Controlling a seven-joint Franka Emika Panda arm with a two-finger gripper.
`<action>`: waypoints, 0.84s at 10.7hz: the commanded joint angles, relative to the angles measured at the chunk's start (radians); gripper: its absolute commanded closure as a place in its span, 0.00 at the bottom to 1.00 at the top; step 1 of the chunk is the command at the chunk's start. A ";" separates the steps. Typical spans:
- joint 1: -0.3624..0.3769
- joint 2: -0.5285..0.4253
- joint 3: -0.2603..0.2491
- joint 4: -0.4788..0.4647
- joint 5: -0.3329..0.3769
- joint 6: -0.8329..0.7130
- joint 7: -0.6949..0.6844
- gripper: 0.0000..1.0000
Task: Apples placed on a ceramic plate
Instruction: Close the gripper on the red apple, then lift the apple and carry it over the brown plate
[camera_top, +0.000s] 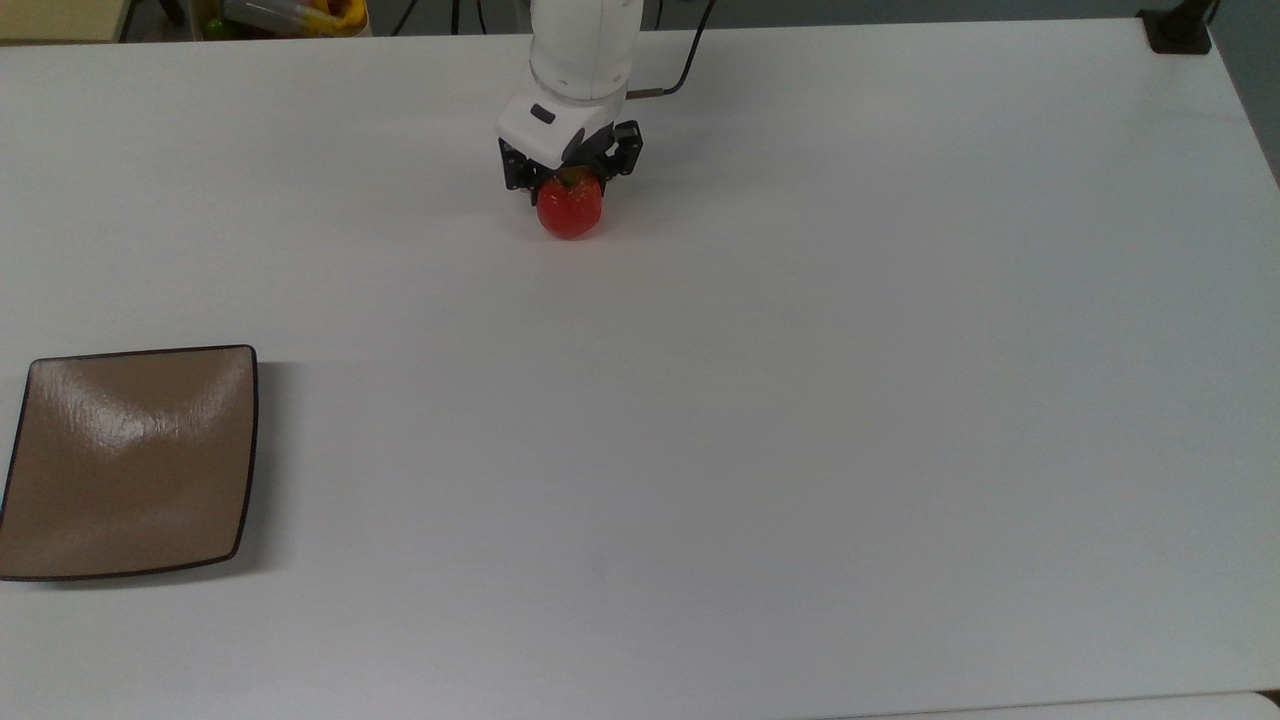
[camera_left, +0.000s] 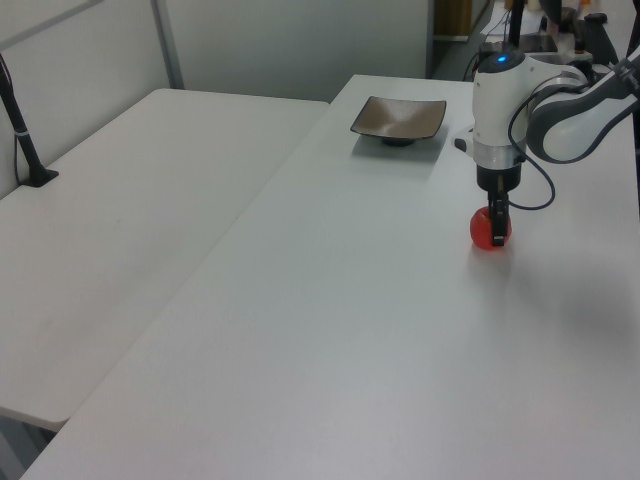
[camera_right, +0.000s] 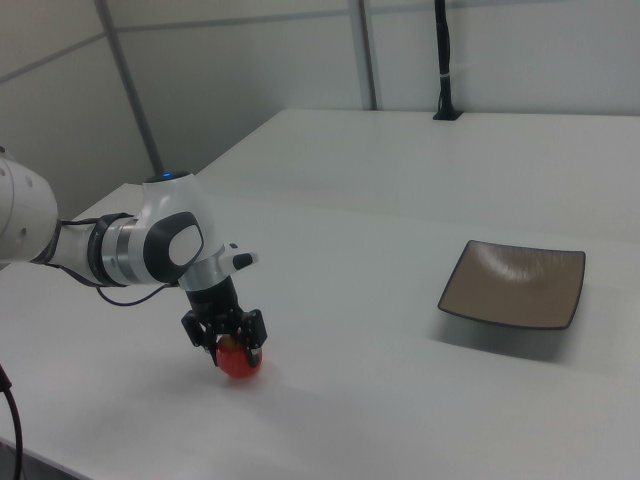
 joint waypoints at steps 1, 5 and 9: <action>-0.006 -0.010 0.006 -0.004 -0.021 0.019 0.022 0.69; -0.009 -0.037 0.006 0.166 0.016 -0.191 0.025 0.69; -0.034 -0.041 -0.005 0.412 0.102 -0.384 0.016 0.68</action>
